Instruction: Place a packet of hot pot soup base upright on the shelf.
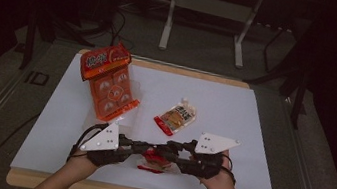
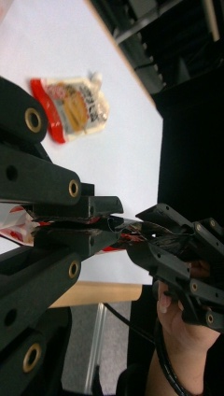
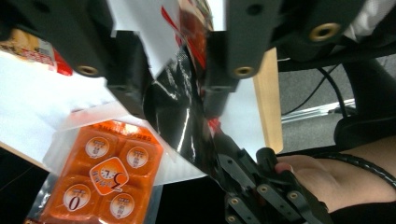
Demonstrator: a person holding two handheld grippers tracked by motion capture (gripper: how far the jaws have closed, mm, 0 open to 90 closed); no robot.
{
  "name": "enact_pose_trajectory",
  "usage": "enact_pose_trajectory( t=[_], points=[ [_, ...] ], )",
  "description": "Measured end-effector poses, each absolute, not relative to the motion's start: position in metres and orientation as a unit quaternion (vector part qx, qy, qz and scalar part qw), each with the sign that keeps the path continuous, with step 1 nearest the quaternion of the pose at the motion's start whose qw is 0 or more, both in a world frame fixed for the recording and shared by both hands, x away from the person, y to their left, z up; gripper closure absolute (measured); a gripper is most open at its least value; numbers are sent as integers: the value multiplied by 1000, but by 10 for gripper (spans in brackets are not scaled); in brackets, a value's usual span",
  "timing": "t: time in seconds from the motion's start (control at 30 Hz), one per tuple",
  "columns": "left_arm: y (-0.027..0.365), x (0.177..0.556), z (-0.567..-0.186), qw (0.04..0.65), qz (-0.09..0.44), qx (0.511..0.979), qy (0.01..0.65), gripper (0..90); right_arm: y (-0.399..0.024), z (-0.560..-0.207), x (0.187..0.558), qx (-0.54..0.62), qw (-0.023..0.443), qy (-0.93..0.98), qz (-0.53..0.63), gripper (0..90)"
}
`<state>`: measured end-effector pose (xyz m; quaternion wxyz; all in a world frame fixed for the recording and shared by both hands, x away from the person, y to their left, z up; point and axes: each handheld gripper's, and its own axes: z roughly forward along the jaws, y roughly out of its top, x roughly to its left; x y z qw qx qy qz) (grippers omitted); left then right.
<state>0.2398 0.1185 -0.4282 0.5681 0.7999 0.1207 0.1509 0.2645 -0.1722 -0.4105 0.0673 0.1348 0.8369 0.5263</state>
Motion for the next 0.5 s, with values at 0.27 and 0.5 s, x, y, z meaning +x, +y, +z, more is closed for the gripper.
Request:
enact_pose_trajectory(
  t=[0.27, 0.5],
  points=[
    [132, 245, -415, 570, 167, 795, 122, 870, -180, -412, 266, 151, 78, 825, 539, 436],
    [146, 252, -406, 572, 176, 791, 127, 870, -186, -411, 267, 166, 79, 816, 548, 277]
  ],
)
